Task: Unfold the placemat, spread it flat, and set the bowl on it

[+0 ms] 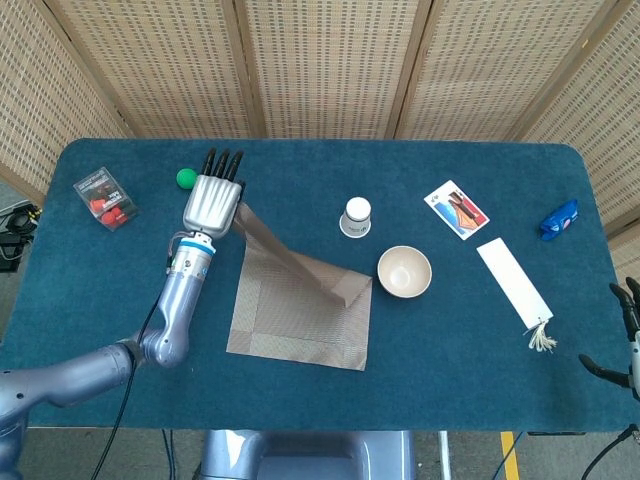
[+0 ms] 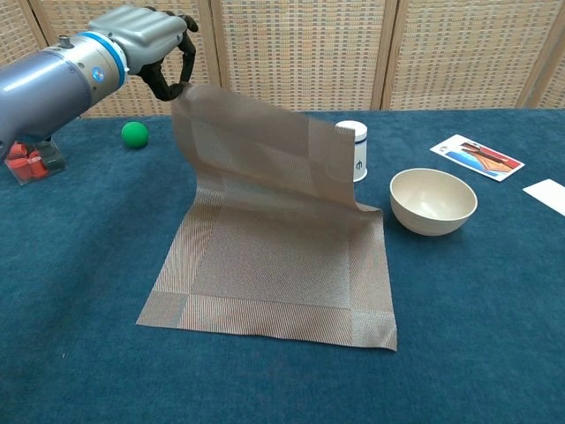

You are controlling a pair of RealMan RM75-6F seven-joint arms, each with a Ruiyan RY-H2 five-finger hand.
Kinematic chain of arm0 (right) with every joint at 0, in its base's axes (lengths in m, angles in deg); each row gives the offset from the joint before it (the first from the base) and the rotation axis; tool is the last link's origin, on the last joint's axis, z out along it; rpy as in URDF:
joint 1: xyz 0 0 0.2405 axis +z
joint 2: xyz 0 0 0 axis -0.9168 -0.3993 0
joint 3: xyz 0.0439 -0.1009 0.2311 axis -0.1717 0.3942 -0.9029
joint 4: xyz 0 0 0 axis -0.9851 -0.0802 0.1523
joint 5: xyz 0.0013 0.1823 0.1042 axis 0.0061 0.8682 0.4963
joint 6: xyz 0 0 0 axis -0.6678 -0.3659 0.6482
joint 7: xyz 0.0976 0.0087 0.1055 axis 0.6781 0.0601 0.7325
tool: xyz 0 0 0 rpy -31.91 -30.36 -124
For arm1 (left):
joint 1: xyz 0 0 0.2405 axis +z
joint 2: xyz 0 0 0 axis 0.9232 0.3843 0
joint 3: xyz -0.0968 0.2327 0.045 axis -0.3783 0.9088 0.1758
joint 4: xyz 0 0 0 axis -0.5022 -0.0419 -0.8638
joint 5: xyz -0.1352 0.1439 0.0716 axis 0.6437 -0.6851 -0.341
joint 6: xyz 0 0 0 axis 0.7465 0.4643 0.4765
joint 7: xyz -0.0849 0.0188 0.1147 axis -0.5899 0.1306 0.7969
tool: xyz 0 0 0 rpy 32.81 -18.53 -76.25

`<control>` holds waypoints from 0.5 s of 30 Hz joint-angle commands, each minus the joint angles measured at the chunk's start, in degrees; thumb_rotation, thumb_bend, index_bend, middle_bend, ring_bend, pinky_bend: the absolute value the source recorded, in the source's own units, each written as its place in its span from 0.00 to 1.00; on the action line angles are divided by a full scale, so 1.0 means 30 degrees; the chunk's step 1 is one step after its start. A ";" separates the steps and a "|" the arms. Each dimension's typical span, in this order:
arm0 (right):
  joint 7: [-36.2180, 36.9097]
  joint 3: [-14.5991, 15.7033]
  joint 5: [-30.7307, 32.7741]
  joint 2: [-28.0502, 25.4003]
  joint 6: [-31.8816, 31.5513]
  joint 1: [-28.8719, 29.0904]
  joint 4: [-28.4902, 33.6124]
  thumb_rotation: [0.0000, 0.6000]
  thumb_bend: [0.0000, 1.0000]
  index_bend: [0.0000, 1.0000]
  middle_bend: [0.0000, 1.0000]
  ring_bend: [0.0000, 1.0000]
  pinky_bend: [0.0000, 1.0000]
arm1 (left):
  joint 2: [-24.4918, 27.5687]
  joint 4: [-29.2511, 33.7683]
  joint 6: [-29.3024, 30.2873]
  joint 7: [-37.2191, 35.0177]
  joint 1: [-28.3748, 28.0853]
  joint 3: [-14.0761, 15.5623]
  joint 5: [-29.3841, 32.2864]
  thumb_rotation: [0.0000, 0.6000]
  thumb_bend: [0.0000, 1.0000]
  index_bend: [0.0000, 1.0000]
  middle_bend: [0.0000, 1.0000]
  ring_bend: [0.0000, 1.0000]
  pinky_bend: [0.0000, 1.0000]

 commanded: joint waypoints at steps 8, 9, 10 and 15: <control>-0.0186 -0.0015 0.0010 0.0064 0.0024 -0.0007 -0.0014 1.00 0.09 0.10 0.00 0.00 0.00 | -0.2371 -0.5823 -0.1040 0.0772 -0.2172 0.0060 0.1843 1.00 0.54 0.64 0.00 0.00 0.00; -0.0197 -0.0009 -0.0013 0.0071 0.0028 -0.0001 -0.0029 1.00 0.09 0.10 0.00 0.00 0.00 | -0.2436 -0.6096 -0.1074 0.0739 -0.2203 0.0147 0.1800 1.00 0.54 0.63 0.00 0.00 0.00; -0.0203 -0.0002 -0.0033 0.0082 0.0039 0.0007 -0.0050 1.00 0.09 0.10 0.00 0.00 0.00 | -0.2506 -0.6367 -0.1095 0.0710 -0.2221 0.0236 0.1760 1.00 0.54 0.63 0.00 0.00 0.00; -0.0229 0.0031 -0.0137 0.0147 0.0076 0.0036 -0.0124 1.00 0.09 0.10 0.00 0.00 0.00 | -0.2902 -0.7510 -0.1374 0.0369 -0.2256 0.0731 0.1583 1.00 0.45 0.22 0.00 0.00 0.00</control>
